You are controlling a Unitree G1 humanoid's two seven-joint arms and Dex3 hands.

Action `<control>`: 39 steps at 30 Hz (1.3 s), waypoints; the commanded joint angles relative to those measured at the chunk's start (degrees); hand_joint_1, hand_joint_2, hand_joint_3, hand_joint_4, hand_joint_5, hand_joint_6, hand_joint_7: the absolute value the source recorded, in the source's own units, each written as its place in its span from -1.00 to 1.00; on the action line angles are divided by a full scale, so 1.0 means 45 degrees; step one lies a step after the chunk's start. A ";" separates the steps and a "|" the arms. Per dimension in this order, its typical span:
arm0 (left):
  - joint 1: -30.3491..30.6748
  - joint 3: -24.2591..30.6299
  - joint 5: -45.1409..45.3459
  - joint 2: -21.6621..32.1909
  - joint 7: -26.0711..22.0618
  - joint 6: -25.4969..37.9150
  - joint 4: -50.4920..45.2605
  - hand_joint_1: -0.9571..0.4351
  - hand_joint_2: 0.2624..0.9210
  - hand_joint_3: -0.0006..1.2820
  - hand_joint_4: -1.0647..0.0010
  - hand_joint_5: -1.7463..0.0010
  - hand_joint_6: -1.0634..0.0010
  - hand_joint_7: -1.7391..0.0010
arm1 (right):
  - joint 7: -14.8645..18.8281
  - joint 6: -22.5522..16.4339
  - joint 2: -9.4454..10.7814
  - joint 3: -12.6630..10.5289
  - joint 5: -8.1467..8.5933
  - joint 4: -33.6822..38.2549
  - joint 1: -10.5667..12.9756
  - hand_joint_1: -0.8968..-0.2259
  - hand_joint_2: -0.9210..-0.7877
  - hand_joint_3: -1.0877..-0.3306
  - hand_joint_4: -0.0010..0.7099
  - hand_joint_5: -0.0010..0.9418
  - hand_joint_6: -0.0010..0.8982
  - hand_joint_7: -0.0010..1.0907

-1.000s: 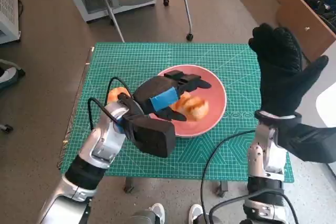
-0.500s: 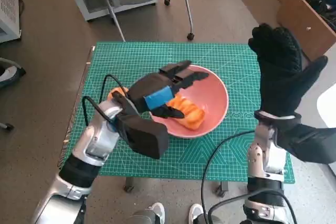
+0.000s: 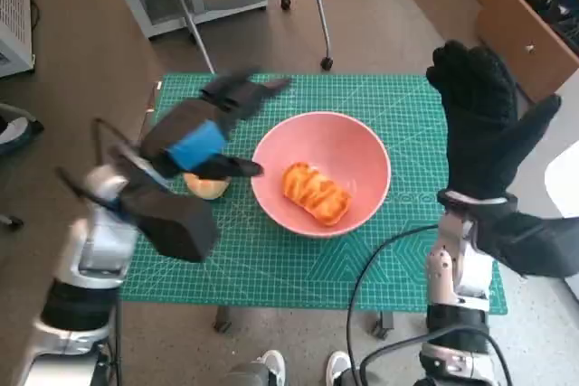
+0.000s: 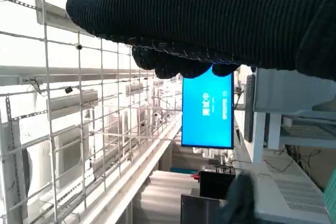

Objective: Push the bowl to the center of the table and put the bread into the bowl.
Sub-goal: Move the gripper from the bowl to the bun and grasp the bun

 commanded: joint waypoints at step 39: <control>-0.0010 -0.1175 0.0727 0.0560 -0.0721 0.2487 0.3047 -0.10 0.75 -1.00 0.87 1.00 0.60 0.89 | 0.0779 0.0243 -0.0013 -0.0091 0.0396 0.0802 -0.0195 0.21 -1.00 0.31 0.02 -1.00 -0.69 0.00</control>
